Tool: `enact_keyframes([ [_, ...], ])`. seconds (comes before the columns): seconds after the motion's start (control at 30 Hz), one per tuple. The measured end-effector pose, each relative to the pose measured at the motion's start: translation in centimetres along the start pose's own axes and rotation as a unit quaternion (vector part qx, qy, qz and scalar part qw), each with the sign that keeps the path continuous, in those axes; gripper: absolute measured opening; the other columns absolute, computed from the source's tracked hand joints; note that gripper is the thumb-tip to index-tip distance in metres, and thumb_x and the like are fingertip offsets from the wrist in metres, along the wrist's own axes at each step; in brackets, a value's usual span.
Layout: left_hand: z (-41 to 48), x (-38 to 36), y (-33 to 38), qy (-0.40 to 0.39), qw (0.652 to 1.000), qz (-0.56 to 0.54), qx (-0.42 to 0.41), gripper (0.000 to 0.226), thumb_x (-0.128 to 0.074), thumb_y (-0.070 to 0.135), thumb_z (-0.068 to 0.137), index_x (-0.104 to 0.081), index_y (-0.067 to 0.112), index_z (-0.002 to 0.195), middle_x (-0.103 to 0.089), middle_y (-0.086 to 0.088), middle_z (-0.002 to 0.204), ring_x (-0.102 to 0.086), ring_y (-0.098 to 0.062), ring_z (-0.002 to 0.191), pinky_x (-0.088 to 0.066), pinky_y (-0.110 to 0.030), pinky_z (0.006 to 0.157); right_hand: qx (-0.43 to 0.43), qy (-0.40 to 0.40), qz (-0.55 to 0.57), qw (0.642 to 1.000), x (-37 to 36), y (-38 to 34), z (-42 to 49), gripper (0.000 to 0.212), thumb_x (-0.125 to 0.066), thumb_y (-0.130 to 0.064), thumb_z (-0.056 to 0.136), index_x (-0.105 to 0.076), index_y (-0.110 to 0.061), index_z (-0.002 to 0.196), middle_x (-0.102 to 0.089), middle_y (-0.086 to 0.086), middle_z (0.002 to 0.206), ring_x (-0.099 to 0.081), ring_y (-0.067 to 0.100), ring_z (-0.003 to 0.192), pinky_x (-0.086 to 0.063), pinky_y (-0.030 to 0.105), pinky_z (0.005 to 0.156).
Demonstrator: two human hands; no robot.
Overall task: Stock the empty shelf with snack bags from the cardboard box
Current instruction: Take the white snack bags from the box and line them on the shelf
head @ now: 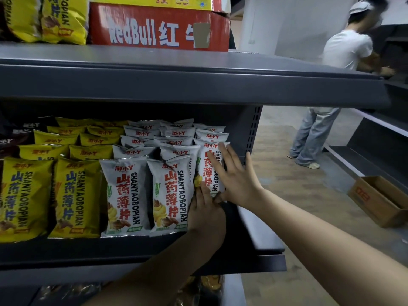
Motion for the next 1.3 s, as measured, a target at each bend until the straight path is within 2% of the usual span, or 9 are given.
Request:
enact_keyframes([
  [0.1, -0.6, -0.5, -0.3, -0.006, 1.0, -0.01, 0.012, 0.068, -0.031, 0.037, 0.1, -0.005, -0.001, 0.149, 0.013, -0.024, 0.155, 0.003, -0.034, 0.146, -0.007, -0.04, 0.119, -0.023, 0.016, -0.019, 0.999, -0.5, 0.0, -0.1, 0.139, -0.077, -0.071, 0.049, 0.003, -0.02, 0.15, -0.009, 0.02, 0.159, -0.016, 0.035, 0.146, -0.026, 0.069, 0.104],
  [0.27, -0.9, -0.8, -0.1, -0.021, 0.999, -0.043, 0.026, 0.078, -0.035, 0.046, 0.098, -0.003, -0.004, 0.148, 0.009, -0.025, 0.156, -0.004, -0.034, 0.146, -0.01, -0.041, 0.119, -0.023, 0.007, 0.001, 1.0, -0.7, -0.2, 0.2, 0.128, -0.071, -0.062, 0.068, 0.025, -0.025, 0.144, 0.017, 0.016, 0.158, 0.008, 0.033, 0.147, -0.011, 0.067, 0.11],
  [0.37, -1.3, -0.5, 0.1, -0.026, 0.998, -0.055, 0.015, 0.07, -0.039, 0.037, 0.098, -0.01, -0.002, 0.148, -0.001, -0.024, 0.156, -0.009, -0.035, 0.145, -0.014, -0.042, 0.118, -0.026, 0.011, -0.002, 1.0, 0.2, -0.3, -0.5, 0.127, -0.075, -0.061, 0.065, 0.012, -0.024, 0.15, 0.004, 0.015, 0.16, -0.005, 0.033, 0.147, -0.019, 0.067, 0.109],
  [0.47, -1.8, 0.3, 0.1, 0.011, 0.998, -0.069, -0.005, 0.058, -0.043, 0.029, 0.094, -0.027, 0.004, 0.144, -0.029, -0.018, 0.147, -0.024, -0.033, 0.139, -0.023, -0.041, 0.115, -0.035, 0.047, -0.002, 0.998, 0.8, -0.2, -1.7, 0.124, -0.084, -0.054, 0.053, -0.012, -0.019, 0.148, -0.029, 0.015, 0.154, -0.035, 0.033, 0.138, -0.038, 0.063, 0.099],
  [0.63, -3.0, 2.4, 0.4, 0.098, 0.991, -0.089, -0.028, 0.047, -0.041, 0.026, 0.091, -0.042, 0.021, 0.137, -0.046, -0.004, 0.139, -0.031, -0.026, 0.136, -0.024, -0.04, 0.115, -0.033, 0.104, 0.027, 0.994, 2.4, 0.0, -4.6, 0.089, -0.082, -0.035, 0.052, -0.053, -0.014, 0.134, -0.054, 0.015, 0.135, -0.058, 0.032, 0.117, -0.052, 0.047, 0.084],
  [0.83, -5.1, 4.1, 1.1, 0.136, 0.985, -0.1, -0.046, 0.036, -0.041, 0.022, 0.088, -0.055, 0.027, 0.122, -0.058, 0.002, 0.125, -0.047, -0.022, 0.123, -0.03, -0.041, 0.11, -0.052, 0.026, 0.068, 0.996, 3.6, 0.1, -8.2, 0.08, -0.065, -0.048, 0.077, -0.036, -0.013, 0.143, -0.033, 0.015, 0.149, -0.04, 0.037, 0.127, -0.044, 0.047, 0.089],
  [1.0, -7.7, 5.0, 1.8, 0.156, 0.977, -0.135, -0.054, 0.03, -0.045, 0.02, 0.089, -0.058, 0.024, 0.116, -0.062, -0.001, 0.118, -0.056, -0.023, 0.112, -0.041, -0.039, 0.1, -0.058, 0.031, 0.071, 0.995, 4.9, -0.7, -12.1, 0.06, -0.078, -0.04, 0.063, -0.064, -0.009, 0.112, -0.061, 0.017, 0.118, -0.062, 0.037, 0.089, -0.048, 0.034, 0.052],
  [1.17, -10.9, 4.2, 2.1, 0.132, 0.979, -0.146, -0.049, 0.027, -0.043, 0.02, 0.092, -0.056, 0.022, 0.116, -0.057, -0.001, 0.12, -0.055, -0.024, 0.111, -0.044, -0.033, 0.084, -0.038, 0.019, 0.081, 0.996, 5.4, -2.5, -15.4, 0.052, -0.071, -0.034, 0.066, -0.062, -0.008, 0.11, -0.06, 0.016, 0.118, -0.061, 0.037, 0.092, -0.047, 0.034, 0.054],
  [1.3, -14.7, 3.0, 1.9, 0.164, 0.971, -0.16, -0.069, 0.023, -0.048, 0.02, 0.09, -0.06, 0.025, 0.108, -0.064, 0.002, 0.109, -0.061, -0.025, 0.1, -0.046, -0.032, 0.074, -0.061, 0.015, 0.105, 0.992, 5.3, -3.7, -18.6, 0.052, -0.04, -0.04, 0.069, -0.064, -0.01, 0.105, -0.063, 0.013, 0.106, -0.062, 0.034, 0.08, -0.045, 0.031, 0.049],
])
Point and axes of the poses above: each hand's wrist, its own z-axis towards the middle knuckle, its own x-axis out of the back of the hand, y = z × x, the point moved 10 cm from there along z, towards the middle knuckle
